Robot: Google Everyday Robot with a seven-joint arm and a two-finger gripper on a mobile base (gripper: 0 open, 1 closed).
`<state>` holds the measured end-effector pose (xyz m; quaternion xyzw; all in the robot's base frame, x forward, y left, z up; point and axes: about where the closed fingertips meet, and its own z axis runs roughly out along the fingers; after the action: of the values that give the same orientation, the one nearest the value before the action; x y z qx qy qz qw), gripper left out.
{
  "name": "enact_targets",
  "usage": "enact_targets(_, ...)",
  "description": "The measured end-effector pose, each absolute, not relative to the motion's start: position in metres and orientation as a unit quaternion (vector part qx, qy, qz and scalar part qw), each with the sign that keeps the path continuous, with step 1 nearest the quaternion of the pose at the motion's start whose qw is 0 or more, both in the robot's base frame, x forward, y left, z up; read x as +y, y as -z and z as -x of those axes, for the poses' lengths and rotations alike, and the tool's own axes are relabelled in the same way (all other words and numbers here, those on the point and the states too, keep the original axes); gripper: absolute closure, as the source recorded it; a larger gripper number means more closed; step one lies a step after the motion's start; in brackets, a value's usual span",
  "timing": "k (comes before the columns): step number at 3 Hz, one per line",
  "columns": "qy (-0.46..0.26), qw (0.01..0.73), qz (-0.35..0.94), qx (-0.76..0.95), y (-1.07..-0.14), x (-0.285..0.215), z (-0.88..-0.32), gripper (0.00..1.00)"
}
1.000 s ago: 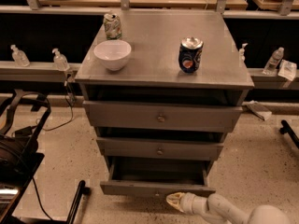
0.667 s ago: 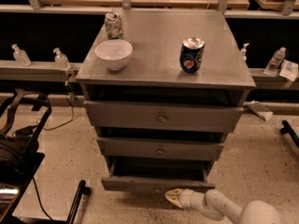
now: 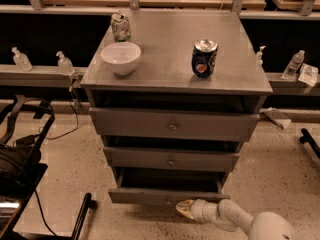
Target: Close bottom drawer
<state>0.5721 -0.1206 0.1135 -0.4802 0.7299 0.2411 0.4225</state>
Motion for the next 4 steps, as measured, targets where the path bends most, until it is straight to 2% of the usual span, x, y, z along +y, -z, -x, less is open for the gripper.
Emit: enact_targets(4, -0.249, 0.428, 0.485, 0.721, -0.125, -0.119, -0.594, 1.0)
